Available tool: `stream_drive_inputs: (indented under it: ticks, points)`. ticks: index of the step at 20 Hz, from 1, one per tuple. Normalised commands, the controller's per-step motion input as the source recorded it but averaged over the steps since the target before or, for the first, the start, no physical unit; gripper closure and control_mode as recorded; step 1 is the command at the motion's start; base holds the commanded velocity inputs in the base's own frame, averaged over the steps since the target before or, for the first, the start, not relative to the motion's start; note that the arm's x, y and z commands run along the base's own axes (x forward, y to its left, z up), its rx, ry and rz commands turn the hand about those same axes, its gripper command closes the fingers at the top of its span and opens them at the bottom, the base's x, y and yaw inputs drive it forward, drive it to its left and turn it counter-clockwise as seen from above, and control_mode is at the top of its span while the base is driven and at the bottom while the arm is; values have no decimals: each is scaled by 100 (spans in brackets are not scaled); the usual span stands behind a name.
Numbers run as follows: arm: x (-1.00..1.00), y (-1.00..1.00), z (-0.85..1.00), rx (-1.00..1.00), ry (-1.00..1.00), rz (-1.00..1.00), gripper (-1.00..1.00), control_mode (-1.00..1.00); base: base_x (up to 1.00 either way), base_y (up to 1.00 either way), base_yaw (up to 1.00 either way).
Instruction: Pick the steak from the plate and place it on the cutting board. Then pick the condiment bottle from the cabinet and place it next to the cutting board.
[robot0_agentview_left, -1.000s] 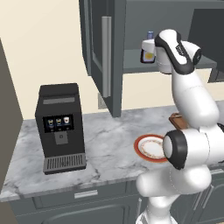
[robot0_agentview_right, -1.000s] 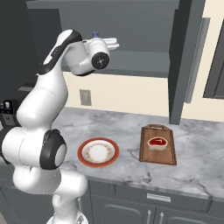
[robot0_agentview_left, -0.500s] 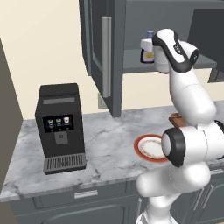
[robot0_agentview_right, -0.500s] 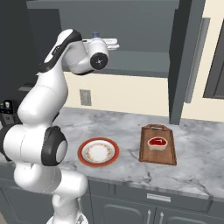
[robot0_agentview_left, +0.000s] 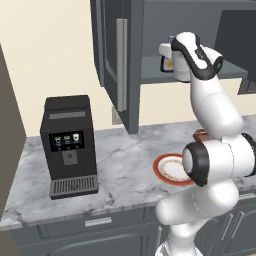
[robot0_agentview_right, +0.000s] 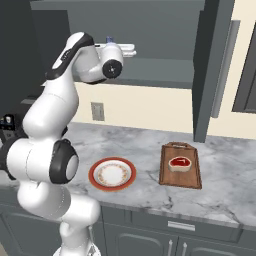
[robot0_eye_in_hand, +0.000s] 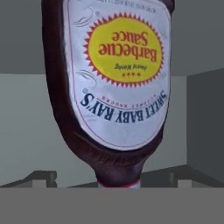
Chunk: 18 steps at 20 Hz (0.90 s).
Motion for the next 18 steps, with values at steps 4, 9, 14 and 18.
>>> stream_drive_inputs:
  ticks: [4, 9, 14, 18]
  points:
    - [14, 0, 0, 1, 0, -2, -100, -100, 0, 0, 0]
    - [12, 0, 0, 0, 1, -2, -100, -100, 0, 0, 0]
    - [14, 0, 0, 0, 1, -2, -100, -100, 0, 0, 0]
    - [9, 0, 0, 0, 2, -2, -100, -100, 0, 0, 0]
